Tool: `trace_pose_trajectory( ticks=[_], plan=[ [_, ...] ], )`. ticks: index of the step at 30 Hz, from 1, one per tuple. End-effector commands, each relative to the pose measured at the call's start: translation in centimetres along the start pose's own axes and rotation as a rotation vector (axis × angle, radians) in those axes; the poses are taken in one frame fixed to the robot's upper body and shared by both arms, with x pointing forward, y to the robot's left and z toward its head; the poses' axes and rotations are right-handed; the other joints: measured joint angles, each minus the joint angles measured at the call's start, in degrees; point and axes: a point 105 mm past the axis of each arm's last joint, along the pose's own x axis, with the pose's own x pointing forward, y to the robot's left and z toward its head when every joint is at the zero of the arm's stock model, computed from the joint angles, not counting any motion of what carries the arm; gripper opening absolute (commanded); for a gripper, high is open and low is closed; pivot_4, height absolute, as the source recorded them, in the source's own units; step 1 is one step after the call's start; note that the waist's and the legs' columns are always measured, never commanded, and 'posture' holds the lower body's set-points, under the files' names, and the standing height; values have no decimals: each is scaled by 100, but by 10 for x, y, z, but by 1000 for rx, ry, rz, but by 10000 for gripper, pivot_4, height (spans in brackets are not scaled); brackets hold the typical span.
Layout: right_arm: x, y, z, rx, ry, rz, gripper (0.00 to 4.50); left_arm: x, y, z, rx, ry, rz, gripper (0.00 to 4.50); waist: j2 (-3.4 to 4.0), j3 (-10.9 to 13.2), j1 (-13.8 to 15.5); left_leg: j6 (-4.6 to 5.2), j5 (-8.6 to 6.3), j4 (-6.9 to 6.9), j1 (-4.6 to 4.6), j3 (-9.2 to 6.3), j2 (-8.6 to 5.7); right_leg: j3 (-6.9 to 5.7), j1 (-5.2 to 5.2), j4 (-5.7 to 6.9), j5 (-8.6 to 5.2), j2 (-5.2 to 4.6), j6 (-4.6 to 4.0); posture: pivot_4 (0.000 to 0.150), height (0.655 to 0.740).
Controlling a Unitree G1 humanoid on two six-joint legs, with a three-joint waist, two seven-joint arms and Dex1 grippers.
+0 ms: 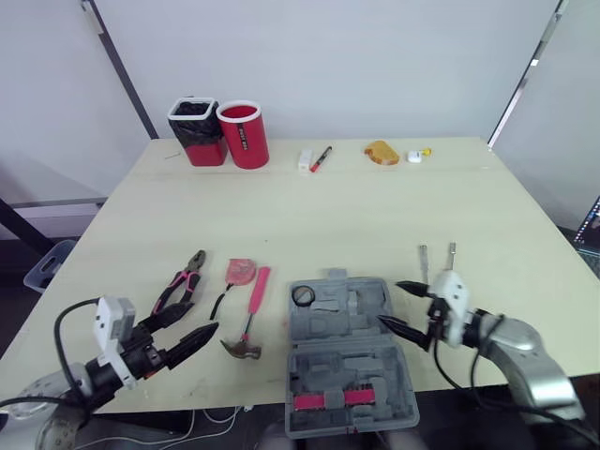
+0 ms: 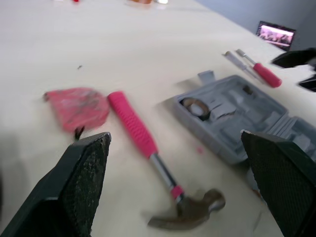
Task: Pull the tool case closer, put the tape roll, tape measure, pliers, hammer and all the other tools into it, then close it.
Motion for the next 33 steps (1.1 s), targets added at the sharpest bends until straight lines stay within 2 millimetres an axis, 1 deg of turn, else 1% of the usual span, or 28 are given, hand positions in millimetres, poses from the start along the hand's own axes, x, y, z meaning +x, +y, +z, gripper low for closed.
trace_pose_trajectory(
  ticks=[1, 3, 7, 9, 11, 16, 21, 23, 28, 31, 33],
  plan=[
    [-39, -7, 11, -14, -20, -108, 44625, -16, 9, 7, 39, 3, 51, 45000, 0, 0, 24, 0, 0, 0, -1, 0, 1, 0, 0, -1, 0, -1, 1, 1500, 7400],
    [-55, -7, 5, 1, 14, -145, 44625, -21, 13, 3, 34, 21, 75, 45000, -3, -2, 38, 0, 0, 1, 0, 2, 2, 2, 0, -2, 0, -2, 1, 1500, 7400],
    [-80, -8, -11, 16, 89, -188, 44625, -26, 19, -6, 32, 52, 84, 45000, -7, -4, 92, 0, -1, 5, 7, 4, 6, 5, -4, -2, -2, -4, 3, 1500, 7400],
    [-89, -11, -19, 24, 114, -210, 44625, -24, 20, -10, 28, 59, 75, 45000, -7, -4, 104, 0, -1, 6, 7, 5, 7, 5, -4, -2, -1, -6, 3, 1500, 7400],
    [-92, -12, -21, 28, 120, -219, 44625, -24, 21, -12, 27, 61, 70, 45000, -8, -5, 110, 0, -1, 5, 3, 4, 6, 5, -5, -3, -1, -7, 2, 1500, 7400],
    [-89, -13, -17, 32, 105, -229, 44625, -25, 31, -21, 27, 59, 56, 45000, -6, -4, 114, 0, -1, 5, 2, 2, 6, 2, -6, -3, -1, -6, 2, 1500, 7400],
    [-84, -13, -15, 33, 95, -227, 44625, -28, 29, -20, 50, 43, 14, 45000, -15, -8, 109, 1, -1, 5, -1, 5, 8, 4, -7, -5, -1, -7, 1, 1500, 7400],
    [-82, -14, -13, 33, 81, -221, 44625, -28, 26, -16, 59, 25, -14, 45000, -15, -8, 111, 1, -1, 5, -1, 4, 8, 3, -7, -5, -1, -10, 1, 1500, 7400],
    [-72, -11, 0, 18, 41, -177, 44625, -22, 15, -5, 87, 9, -107, 45000, -14, -8, 118, 1, -1, 5, -1, 0, 10, 1, -6, -4, -1, -12, 1, 1500, 7400],
    [-64, -7, 10, -6, 25, -125, 44625, -12, 4, 5, 124, 11, -191, 45000, -14, -8, 118, 1, -1, 5, -2, 1, 9, 1, -6, -4, -1, -13, 1, 1500, 7400],
    [-57, -6, 20, -29, 6, -94, 44625, 1, -4, 20, 159, -9, -243, 45000, -14, -8, 119, 2, -1, 5, -3, 1, 8, 2, -6, -4, 0, -12, 1, 1500, 7400]
  ],
)
